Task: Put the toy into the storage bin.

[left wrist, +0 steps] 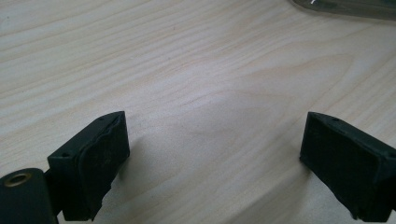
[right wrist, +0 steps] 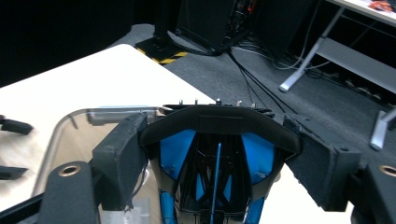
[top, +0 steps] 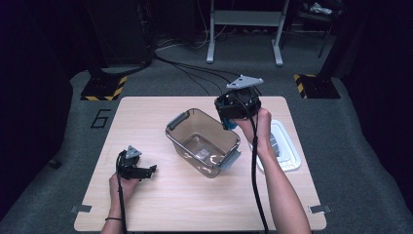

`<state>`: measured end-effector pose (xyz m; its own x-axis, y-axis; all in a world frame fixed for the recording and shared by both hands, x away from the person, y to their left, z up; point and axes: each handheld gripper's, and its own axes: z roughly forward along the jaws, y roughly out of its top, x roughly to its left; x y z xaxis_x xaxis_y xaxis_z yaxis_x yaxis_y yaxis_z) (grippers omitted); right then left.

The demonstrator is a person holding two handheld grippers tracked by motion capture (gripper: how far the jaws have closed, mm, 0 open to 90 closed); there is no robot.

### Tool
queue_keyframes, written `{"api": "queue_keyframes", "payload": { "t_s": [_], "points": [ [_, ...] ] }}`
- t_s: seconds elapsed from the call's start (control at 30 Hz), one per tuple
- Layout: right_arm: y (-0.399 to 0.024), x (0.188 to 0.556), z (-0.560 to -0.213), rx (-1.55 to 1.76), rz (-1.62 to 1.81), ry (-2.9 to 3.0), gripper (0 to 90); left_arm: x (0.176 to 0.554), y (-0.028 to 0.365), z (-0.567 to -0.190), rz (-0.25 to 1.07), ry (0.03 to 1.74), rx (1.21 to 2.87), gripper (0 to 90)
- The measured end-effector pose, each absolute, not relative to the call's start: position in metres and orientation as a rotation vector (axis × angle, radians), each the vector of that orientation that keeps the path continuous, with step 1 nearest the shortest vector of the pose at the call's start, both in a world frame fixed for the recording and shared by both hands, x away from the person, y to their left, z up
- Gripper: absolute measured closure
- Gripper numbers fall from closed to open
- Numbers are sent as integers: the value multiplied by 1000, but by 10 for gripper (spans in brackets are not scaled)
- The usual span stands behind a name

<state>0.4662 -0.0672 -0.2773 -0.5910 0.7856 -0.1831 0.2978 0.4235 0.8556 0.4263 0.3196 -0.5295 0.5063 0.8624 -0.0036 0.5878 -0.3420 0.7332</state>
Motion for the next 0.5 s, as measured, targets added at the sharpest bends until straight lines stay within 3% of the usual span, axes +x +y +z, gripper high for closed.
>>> {"api": "queue_keyframes", "payload": {
  "t_s": [0.5],
  "points": [
    [-38,458,-284,841,1138,2182,241,426,320,-530,510,1181,2062,78]
  ]
}}
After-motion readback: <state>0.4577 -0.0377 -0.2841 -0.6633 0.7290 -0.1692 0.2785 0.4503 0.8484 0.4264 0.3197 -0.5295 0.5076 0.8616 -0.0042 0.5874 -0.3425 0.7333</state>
